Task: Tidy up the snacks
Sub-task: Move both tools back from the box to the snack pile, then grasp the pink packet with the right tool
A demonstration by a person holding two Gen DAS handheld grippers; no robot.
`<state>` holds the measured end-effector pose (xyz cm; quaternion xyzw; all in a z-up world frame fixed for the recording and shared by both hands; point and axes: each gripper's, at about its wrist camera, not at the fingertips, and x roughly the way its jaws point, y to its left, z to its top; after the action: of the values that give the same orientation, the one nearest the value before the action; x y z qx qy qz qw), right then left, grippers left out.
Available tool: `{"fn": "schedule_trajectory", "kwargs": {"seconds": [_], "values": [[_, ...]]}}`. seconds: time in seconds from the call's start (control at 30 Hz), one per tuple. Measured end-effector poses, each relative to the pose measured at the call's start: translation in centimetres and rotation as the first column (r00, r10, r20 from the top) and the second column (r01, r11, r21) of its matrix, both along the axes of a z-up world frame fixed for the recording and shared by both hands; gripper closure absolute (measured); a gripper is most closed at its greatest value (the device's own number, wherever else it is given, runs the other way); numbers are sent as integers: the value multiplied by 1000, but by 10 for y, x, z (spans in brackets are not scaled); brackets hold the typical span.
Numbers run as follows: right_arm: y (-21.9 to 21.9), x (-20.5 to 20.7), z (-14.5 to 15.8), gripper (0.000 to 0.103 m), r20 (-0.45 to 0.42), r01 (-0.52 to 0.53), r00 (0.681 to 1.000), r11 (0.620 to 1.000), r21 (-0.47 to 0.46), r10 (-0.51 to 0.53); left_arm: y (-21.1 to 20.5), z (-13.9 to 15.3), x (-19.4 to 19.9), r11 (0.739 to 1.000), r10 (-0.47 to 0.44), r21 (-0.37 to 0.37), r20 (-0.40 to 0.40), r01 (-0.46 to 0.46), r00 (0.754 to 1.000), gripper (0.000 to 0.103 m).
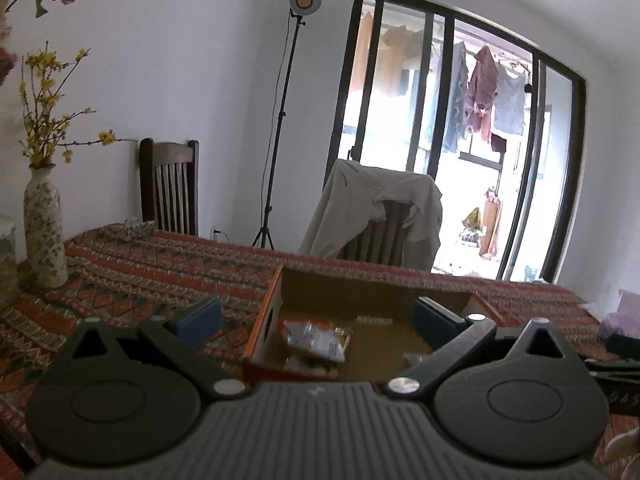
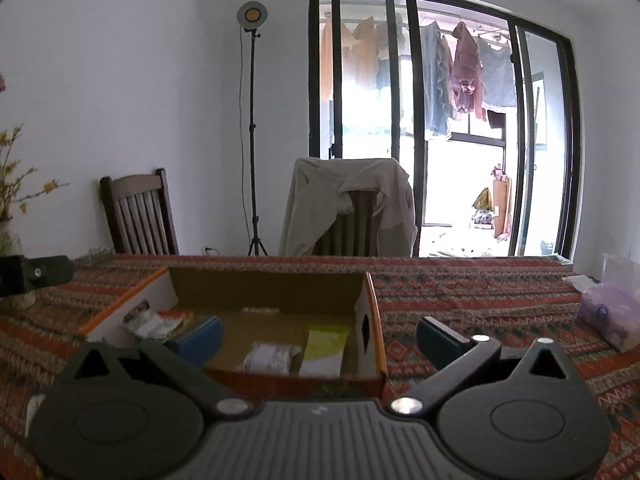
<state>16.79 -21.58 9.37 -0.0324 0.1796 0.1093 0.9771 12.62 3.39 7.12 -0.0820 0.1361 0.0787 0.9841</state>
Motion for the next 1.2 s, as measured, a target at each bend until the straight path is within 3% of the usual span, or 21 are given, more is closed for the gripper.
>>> {"fn": "schedule_trajectory", "kwargs": {"seconds": [0.33,0.6,0.87,1.2], "values": [[-19,-46,-33,0,-64,-5,998,999,-37,3,24,-44,-43,1000,-2,28,-107,5,994,0],[-43,-69,-64,0,-131,10,991,999,-30,-14,37,-83,-69,1000,-1,7,-155,2,988,0],[-51,-69,-71,0,-159,37,986,999,-25,-40,39,-87,-68,1000,-7,-7,-143,6,990,0],[-44,-38,-63,0,-178,69,981,997,-17,-71,42,-88,-68,999,-12,-35,-139,7,990,0]]}}
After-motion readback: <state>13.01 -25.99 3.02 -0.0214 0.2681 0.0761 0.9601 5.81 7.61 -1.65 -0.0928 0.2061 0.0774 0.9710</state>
